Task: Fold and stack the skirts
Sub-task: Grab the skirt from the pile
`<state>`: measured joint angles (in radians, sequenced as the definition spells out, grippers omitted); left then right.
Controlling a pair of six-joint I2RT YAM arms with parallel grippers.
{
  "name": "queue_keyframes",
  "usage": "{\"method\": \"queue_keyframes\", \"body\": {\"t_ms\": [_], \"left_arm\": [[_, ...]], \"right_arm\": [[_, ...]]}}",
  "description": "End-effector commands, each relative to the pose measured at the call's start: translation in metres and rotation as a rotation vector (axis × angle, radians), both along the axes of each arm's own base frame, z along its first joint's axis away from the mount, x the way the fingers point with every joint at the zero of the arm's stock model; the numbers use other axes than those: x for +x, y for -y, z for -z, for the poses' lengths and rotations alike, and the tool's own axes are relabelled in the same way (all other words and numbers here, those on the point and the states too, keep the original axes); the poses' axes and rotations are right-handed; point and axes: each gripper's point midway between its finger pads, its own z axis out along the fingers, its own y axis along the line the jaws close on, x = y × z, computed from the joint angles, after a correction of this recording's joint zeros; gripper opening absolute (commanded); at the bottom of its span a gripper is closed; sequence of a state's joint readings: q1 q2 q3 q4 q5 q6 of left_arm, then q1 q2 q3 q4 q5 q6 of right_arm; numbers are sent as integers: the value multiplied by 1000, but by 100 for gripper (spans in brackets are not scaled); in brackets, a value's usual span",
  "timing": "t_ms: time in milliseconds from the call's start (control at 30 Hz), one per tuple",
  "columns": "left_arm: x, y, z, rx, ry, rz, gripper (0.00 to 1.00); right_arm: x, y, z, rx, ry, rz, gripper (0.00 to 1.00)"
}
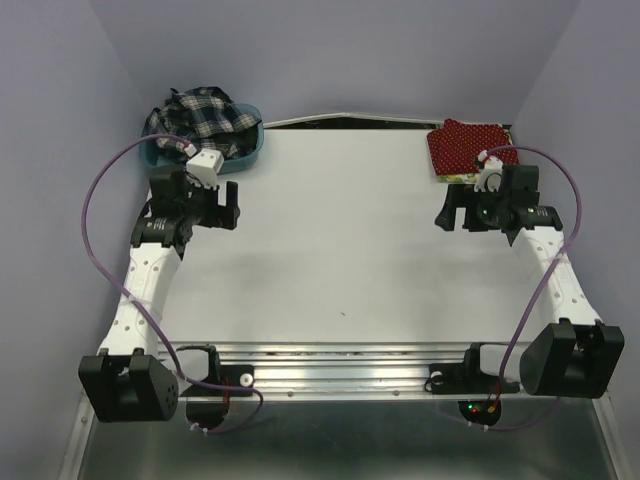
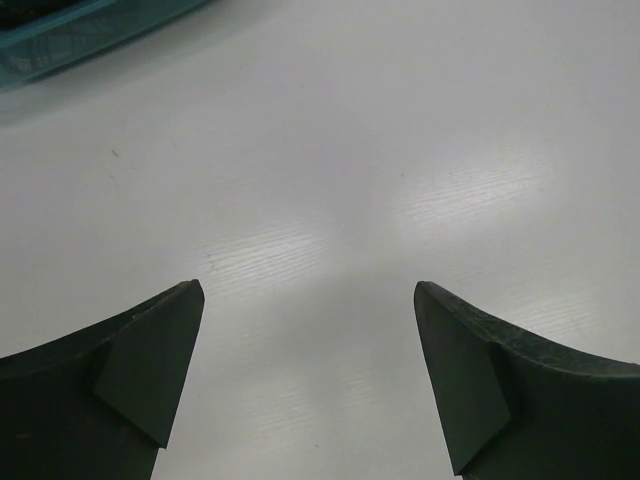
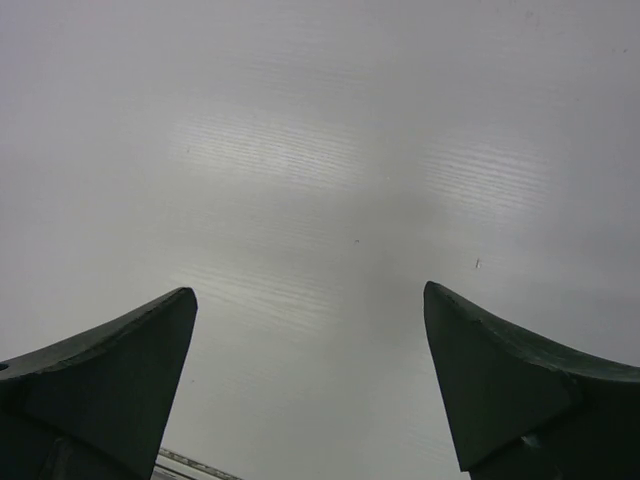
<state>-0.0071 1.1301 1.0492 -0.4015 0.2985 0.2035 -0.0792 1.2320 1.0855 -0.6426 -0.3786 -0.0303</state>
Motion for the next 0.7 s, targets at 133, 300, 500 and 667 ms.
{"method": "queue_keyframes", "body": {"t_ms": [133,300,500,667], "left_arm": [[42,-3,-62,-15,142,-43,99],[78,-22,-72,-86,124,-123,99],[135,-47,-99,-117,155,-202,99],[199,-71,-111,-103,192,-259,98]], "right_arm": [[13,1,-13,-2,58,-7,100],[15,6,-10,-19,51,12,100],[20,16,-12,-54,57,61,100],[23,16,-7,-47,37,67,100]]}}
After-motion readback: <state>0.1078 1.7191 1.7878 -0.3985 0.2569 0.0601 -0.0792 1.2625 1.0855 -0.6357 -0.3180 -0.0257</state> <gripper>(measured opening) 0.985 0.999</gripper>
